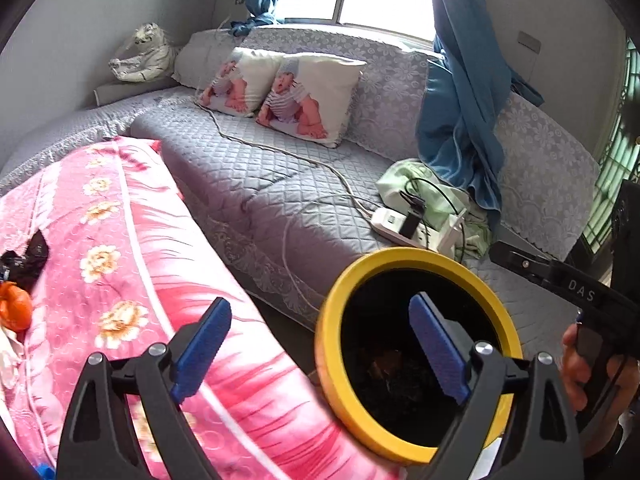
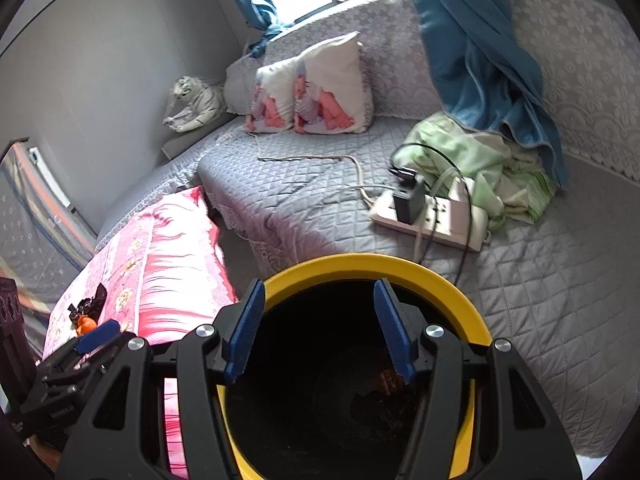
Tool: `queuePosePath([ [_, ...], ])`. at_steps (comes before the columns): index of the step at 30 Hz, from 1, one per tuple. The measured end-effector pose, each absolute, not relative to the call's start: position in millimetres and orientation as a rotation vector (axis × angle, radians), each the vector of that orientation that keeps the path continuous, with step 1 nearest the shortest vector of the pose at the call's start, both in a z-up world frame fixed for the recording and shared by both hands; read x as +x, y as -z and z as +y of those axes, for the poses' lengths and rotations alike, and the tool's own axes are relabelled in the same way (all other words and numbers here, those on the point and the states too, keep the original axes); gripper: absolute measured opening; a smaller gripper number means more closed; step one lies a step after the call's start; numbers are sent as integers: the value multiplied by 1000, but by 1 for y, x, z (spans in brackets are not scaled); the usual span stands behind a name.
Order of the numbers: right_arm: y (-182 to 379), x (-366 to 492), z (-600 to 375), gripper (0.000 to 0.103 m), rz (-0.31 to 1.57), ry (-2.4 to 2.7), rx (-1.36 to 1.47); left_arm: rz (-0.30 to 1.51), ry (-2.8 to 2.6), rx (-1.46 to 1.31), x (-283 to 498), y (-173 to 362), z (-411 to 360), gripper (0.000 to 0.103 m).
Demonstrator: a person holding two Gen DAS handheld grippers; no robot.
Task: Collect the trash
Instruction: 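Grasp the white foam net with the left tool while the right tool grasps the blue glove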
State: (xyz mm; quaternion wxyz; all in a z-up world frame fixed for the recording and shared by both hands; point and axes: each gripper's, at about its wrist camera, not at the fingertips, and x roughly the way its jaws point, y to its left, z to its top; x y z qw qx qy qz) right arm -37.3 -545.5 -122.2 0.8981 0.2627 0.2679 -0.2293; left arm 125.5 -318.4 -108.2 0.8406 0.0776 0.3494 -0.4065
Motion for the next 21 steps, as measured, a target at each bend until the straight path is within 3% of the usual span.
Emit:
queuePosePath([
  [6,100,-6,-503,54,521,348,472,719,748,133,148,86,-260,93],
  [11,81,24,-458,62,487,189,434,711,656,51,163,75,-189,95],
  [19,59,66,-367,92,434,-65,333,659,448,-188,172,69,-43,95],
  [21,56,72,-341,95,416,-126,293,660,395,-218,170,72,-11,95],
])
